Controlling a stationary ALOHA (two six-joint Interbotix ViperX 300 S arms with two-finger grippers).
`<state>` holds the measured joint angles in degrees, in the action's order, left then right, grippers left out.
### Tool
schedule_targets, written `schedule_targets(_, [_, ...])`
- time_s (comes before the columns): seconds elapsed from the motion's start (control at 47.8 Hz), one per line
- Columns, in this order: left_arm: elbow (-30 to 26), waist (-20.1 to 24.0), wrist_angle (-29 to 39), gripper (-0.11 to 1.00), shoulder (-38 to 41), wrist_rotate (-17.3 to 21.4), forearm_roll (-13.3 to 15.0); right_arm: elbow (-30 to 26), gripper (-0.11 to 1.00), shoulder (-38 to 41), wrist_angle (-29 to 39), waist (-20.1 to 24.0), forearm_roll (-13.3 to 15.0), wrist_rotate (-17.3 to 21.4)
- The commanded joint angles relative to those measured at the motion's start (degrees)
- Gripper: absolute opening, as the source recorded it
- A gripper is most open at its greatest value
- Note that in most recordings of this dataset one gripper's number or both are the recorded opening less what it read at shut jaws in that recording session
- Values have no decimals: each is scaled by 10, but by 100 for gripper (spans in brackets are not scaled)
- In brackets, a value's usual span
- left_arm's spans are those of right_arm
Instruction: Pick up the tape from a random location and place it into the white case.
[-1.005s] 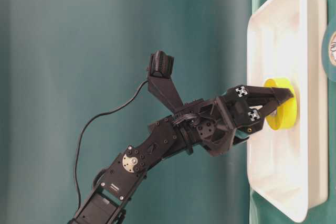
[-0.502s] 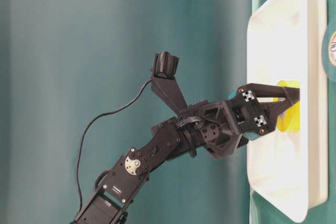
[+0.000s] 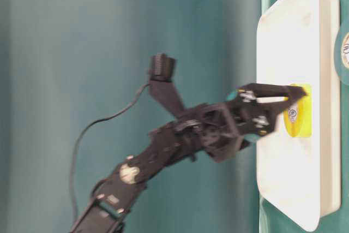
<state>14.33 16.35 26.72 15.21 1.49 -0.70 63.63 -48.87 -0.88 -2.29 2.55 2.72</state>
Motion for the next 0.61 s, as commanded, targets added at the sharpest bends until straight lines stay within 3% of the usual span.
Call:
schedule_targets(0.0, [-11, -4, -2, 99, -57, -1, 1, -17, 91, 3, 2, -2, 2, -1])
schedule_targets(0.293, [-22, -7, 51, 99, -142, -1, 1, -25, 91, 2, 11, -2, 2, -1])
schedule_targets(0.586, [-18, -8, 63, 99, -155, -2, 1, -25, 91, 3, 9, -2, 3, -1])
